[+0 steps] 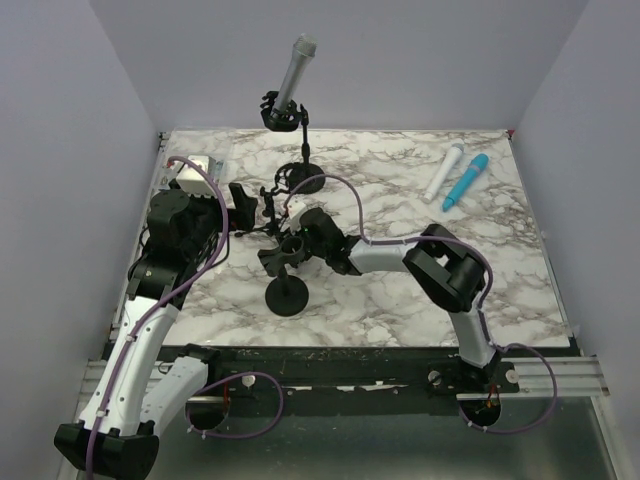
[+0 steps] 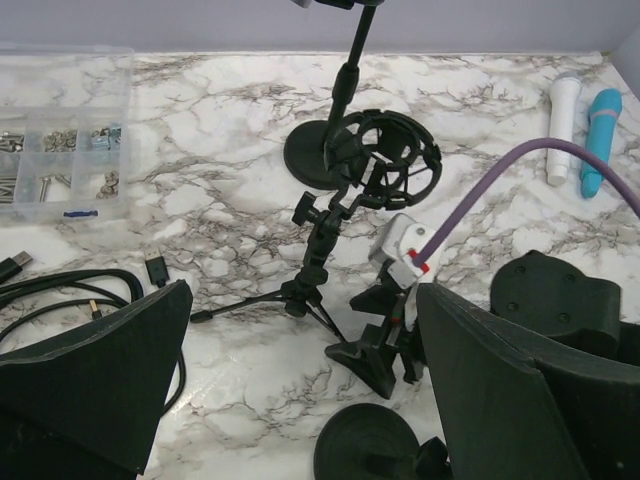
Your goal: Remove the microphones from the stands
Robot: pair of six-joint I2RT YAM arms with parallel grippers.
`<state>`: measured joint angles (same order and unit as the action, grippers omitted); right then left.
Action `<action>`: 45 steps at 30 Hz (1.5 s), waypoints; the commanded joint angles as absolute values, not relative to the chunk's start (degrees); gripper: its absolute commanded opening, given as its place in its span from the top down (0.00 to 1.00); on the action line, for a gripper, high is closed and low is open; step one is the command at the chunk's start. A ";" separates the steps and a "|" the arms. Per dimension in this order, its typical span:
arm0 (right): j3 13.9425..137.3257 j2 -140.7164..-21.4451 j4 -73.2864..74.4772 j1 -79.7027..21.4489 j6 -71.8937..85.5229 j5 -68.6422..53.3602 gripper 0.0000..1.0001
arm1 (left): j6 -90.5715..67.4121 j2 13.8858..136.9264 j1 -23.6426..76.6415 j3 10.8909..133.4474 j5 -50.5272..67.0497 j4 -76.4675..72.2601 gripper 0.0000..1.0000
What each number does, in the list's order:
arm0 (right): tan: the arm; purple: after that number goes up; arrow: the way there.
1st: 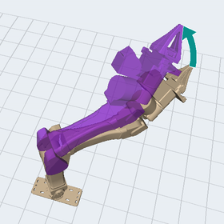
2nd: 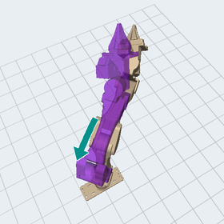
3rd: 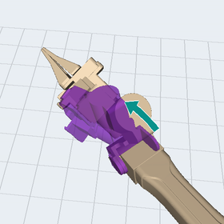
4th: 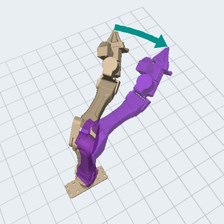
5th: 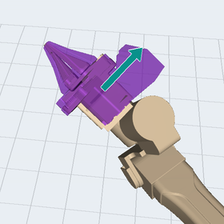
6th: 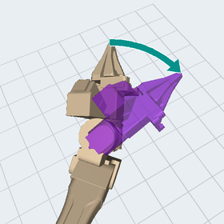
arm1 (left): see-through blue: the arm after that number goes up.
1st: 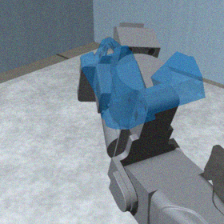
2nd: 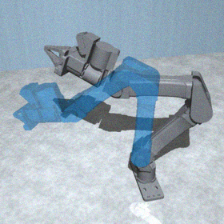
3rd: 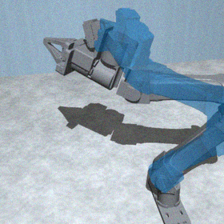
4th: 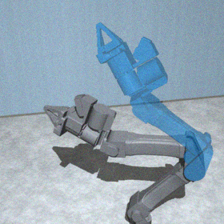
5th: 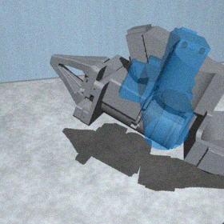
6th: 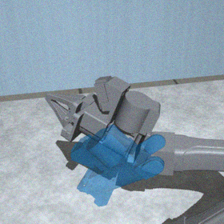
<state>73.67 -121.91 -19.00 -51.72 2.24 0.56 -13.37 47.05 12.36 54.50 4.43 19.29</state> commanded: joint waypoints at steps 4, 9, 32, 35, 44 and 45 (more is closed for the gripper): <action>64.69 -108.43 -18.64 -49.31 9.57 5.17 0.27 | -14.06 46.64 11.85 53.88 3.84 17.67 0.01; 58.66 -102.32 -18.68 -48.03 11.03 6.32 0.23 | -14.14 46.50 11.87 53.88 3.82 17.75 0.01; 87.01 -118.33 -29.09 -30.08 17.74 -8.21 0.27 | -14.41 45.81 11.87 52.82 4.17 16.81 0.01; 93.37 -123.38 -29.21 -30.12 18.89 -9.25 0.28 | -14.57 45.97 11.89 52.74 4.65 16.61 0.01; 104.94 -134.03 -31.54 -30.22 19.27 -13.66 0.38 | -14.24 46.58 11.87 52.75 4.42 16.52 0.01; 106.28 -135.41 -31.09 -30.23 19.46 -13.71 0.40 | -14.24 46.67 11.82 52.78 4.39 16.53 0.01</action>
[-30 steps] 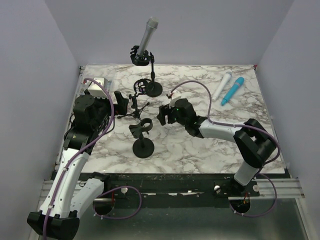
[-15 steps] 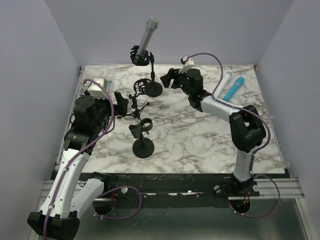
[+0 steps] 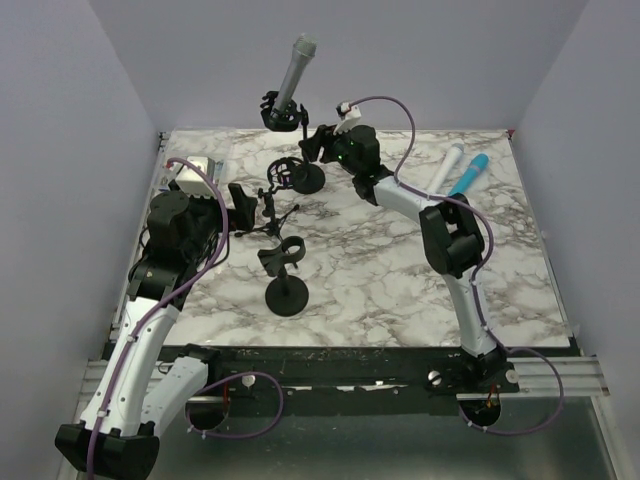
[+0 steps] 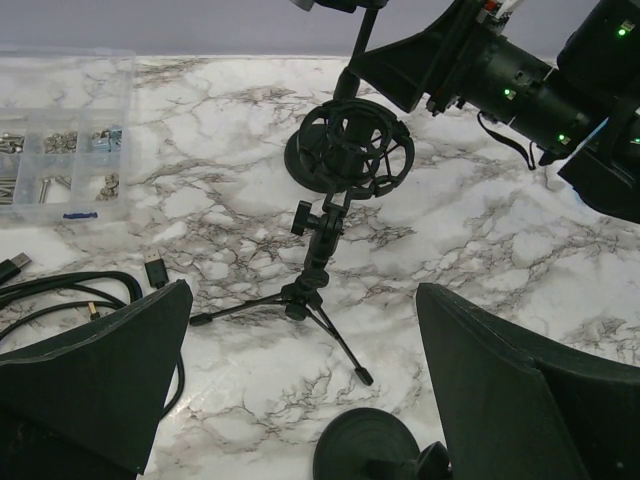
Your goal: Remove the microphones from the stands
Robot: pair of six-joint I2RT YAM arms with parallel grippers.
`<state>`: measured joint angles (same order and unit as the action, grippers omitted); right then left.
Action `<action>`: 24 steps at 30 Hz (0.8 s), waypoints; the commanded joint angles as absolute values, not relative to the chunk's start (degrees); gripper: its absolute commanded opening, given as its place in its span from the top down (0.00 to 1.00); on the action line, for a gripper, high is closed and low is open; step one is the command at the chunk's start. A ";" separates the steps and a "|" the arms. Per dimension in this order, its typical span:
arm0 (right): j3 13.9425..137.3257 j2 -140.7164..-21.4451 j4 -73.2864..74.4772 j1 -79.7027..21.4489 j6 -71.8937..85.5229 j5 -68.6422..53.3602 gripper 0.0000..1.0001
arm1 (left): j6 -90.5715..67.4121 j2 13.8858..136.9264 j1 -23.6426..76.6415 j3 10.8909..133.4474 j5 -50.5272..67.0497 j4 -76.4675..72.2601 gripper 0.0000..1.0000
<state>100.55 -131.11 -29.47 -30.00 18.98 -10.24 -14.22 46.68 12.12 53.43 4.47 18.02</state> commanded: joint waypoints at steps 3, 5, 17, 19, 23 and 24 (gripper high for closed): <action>110.30 -138.30 -30.01 -30.23 19.62 -13.89 0.46 | -14.24 47.01 11.61 52.76 4.28 16.52 0.01; 112.25 -139.82 -29.71 -30.23 19.56 -14.32 0.47 | -14.24 47.21 11.52 52.73 4.31 16.57 0.01; 113.81 -140.26 -27.18 -31.16 14.73 -13.65 0.79 | -13.98 48.57 10.91 52.75 4.59 16.30 0.01; 111.17 -138.43 -27.67 -31.14 13.77 -13.32 0.86 | -13.90 49.27 10.27 52.65 4.77 15.98 0.01; 108.54 -135.45 -24.65 -31.20 9.58 -13.95 0.99 | -14.27 50.61 7.51 52.30 7.84 14.54 0.02; 107.75 -134.75 -23.49 -31.20 7.97 -14.34 0.99 | -14.47 50.82 6.78 52.45 8.74 14.49 0.01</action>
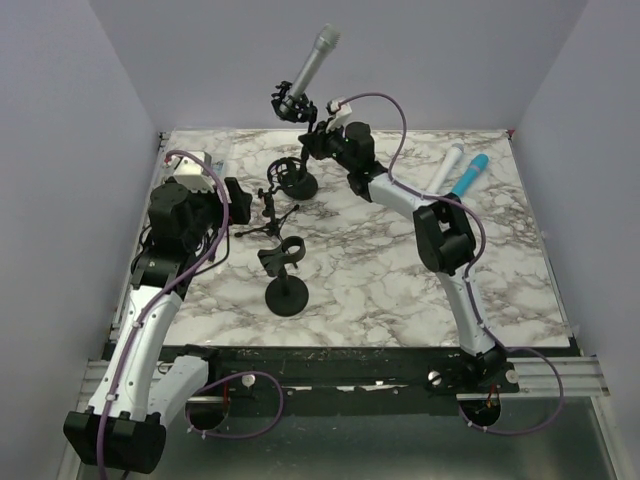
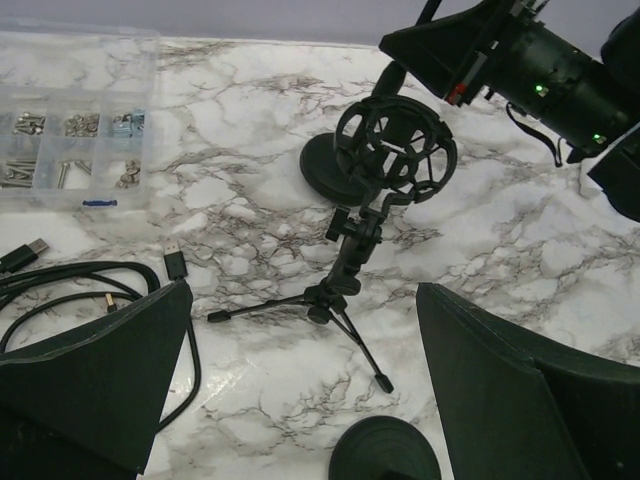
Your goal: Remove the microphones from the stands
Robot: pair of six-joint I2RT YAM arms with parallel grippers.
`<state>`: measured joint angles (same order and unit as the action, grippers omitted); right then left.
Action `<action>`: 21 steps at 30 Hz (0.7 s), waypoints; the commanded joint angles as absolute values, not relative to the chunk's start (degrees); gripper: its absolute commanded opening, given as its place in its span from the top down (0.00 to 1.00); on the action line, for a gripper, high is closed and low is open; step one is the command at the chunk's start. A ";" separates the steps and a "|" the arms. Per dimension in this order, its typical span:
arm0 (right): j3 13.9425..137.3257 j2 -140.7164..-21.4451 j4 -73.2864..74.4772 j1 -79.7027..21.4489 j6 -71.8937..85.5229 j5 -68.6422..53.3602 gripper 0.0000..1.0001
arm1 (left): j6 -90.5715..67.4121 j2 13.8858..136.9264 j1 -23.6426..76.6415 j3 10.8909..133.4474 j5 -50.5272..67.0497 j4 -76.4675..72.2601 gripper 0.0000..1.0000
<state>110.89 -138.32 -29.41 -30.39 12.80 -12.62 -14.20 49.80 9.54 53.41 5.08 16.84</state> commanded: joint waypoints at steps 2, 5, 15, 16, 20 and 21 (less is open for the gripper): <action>103.63 -132.36 -24.02 -31.20 5.18 -13.40 0.99 | -14.84 50.41 5.20 52.57 10.21 14.24 0.01; 94.20 -127.42 -28.58 -31.20 1.06 -9.96 0.99 | -14.56 48.01 4.49 51.91 10.21 13.93 0.01; 72.98 -114.53 -33.96 -31.88 -2.27 -6.16 0.99 | -16.74 46.32 4.69 51.07 13.34 12.54 0.01; 70.93 -113.23 -34.55 -31.99 -2.16 -6.03 0.99 | -16.81 46.25 4.95 51.03 13.45 12.41 0.02; 65.84 -108.69 -32.54 -33.02 -2.45 -7.01 0.99 | -17.00 46.36 5.78 51.09 13.82 12.39 0.02; 64.57 -107.43 -32.31 -33.77 -3.03 -5.89 0.99 | -17.05 46.37 5.86 51.11 14.04 12.32 0.01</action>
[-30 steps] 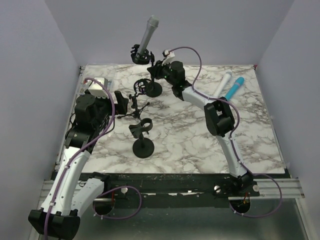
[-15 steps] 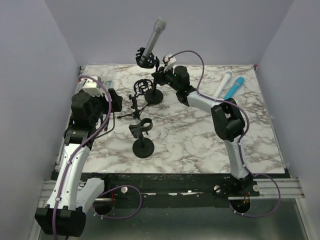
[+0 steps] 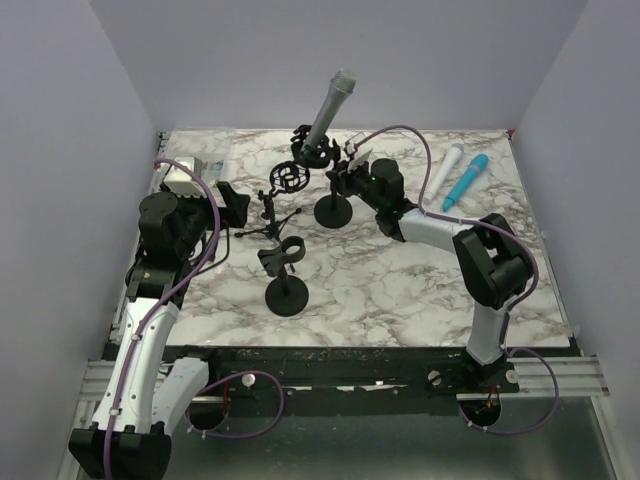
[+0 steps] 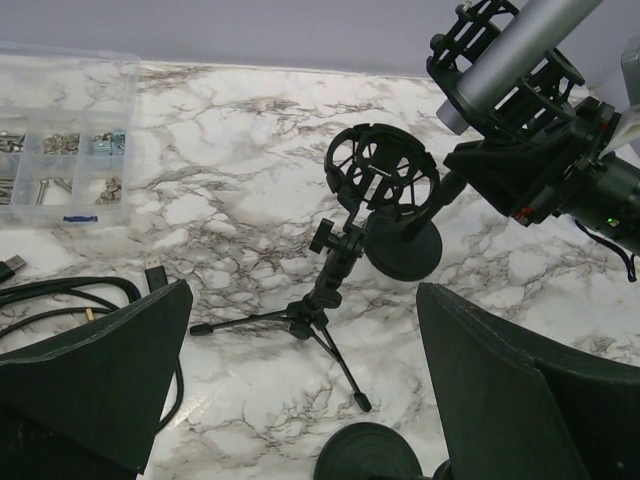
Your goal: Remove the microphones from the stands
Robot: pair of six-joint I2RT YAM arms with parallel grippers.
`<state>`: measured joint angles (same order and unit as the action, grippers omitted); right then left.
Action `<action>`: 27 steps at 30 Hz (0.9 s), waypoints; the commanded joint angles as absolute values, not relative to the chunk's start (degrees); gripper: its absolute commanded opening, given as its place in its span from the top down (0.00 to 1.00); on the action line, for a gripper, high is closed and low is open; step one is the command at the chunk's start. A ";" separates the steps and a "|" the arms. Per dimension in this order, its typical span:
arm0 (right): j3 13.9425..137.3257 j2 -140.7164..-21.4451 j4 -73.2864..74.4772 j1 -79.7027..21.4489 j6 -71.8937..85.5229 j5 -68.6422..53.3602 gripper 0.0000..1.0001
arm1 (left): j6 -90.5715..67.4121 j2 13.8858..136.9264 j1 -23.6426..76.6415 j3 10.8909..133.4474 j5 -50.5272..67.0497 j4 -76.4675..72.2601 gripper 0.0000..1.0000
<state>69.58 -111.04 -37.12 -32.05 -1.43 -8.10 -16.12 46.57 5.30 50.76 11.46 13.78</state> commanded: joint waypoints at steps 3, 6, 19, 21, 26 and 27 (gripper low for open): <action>60.57 -104.32 -31.95 -34.47 -2.53 -5.08 0.99 | -17.16 45.89 5.81 51.07 14.24 12.24 0.01; 57.23 -101.67 -31.64 -34.54 -1.65 -3.96 0.99 | -17.14 46.20 5.80 51.06 14.13 12.40 0.01; 53.22 -95.45 -28.81 -34.54 4.65 -0.32 0.47 | -17.14 46.41 6.95 50.98 14.32 12.62 0.01; 53.27 -93.76 -27.40 -34.54 5.81 -0.32 0.39 | -17.14 46.41 7.03 51.14 14.59 12.62 0.01; 51.61 -88.03 -24.24 -34.54 9.17 1.48 0.25 | -17.23 46.47 7.14 51.16 14.90 12.78 0.01; 51.09 -86.75 -23.69 -34.54 10.13 1.93 0.23 | -17.23 46.45 7.12 51.19 14.85 12.76 0.01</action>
